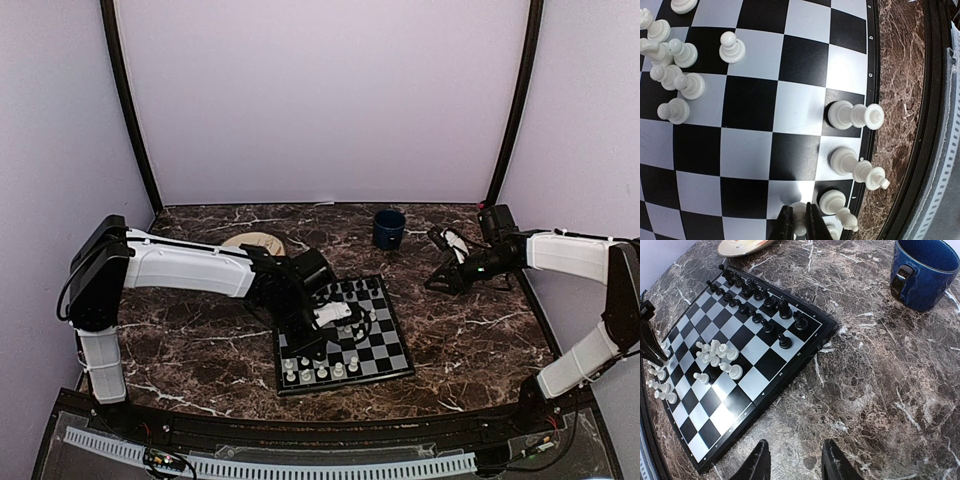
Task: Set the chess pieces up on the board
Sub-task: Place the pawn on c2.
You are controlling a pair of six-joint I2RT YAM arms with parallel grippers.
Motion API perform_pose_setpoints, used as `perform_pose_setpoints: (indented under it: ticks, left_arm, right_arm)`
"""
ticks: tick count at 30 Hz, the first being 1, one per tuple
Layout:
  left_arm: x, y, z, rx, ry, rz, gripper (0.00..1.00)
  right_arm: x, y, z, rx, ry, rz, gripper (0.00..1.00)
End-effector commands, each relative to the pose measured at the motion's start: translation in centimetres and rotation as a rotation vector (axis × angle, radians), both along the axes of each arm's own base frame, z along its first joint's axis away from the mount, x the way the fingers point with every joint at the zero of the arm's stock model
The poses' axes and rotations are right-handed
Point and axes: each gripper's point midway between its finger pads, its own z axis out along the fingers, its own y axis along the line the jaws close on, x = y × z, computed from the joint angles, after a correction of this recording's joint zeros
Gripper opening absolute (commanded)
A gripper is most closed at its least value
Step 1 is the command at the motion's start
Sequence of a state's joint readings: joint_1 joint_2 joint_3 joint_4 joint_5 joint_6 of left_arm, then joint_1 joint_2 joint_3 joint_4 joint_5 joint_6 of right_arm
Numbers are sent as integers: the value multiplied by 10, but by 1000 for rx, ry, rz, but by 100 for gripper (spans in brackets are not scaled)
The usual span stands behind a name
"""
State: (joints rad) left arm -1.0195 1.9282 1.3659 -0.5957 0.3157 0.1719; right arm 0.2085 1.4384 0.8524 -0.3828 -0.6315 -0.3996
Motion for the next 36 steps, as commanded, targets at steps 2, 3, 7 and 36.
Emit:
perform_pose_setpoints:
  ticks: [2,3,7,36]
  left_arm:
    - [-2,0,-7,9,-4,-7,7]
    - [-2,0,-7,8,-4,-6,7]
    - [-2,-1,-9,10,-1,-7,7]
    - [58,6,83,-190,-214,141,27]
  right_arm:
    - [6,0,9,5,-33,2,36]
    - [6,0,8,5,-32,2,36]
    - [6,0,9,5,-34,2,36]
    - [13,30,48,-100,-82,141,36]
